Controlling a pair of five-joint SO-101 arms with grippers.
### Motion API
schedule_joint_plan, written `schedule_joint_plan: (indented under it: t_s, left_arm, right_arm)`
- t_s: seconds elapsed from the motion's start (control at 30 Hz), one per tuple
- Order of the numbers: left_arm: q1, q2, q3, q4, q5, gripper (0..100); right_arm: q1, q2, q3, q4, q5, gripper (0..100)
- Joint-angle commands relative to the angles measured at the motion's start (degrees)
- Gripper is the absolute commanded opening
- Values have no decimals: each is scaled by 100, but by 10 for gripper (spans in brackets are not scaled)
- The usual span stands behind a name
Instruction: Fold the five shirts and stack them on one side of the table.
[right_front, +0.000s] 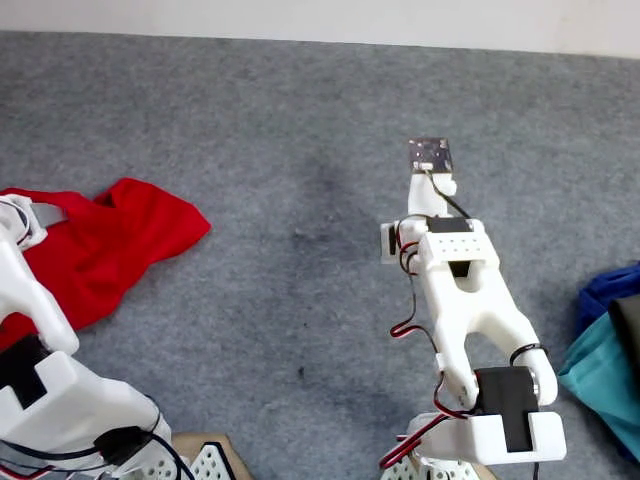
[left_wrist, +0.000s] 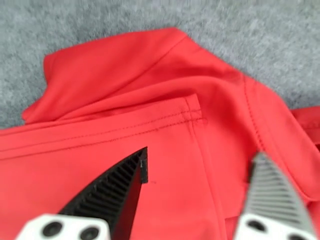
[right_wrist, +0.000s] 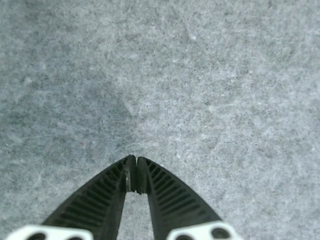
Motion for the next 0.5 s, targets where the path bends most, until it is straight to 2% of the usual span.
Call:
schedule_joint_plan:
  t_s: [0.0, 0.2, 0.47]
  left_arm:
    - [-57, -57, 13, -334, 53, 229]
    - [-66, 4, 40, -475, 53, 228]
    - [-40, 1042, -488, -580, 62, 228]
  right_arm:
    - [31, -31, -22, -75, -44, 22]
    - [31, -31, -22, -75, -44, 22]
    - [31, -31, -22, -75, -44, 22]
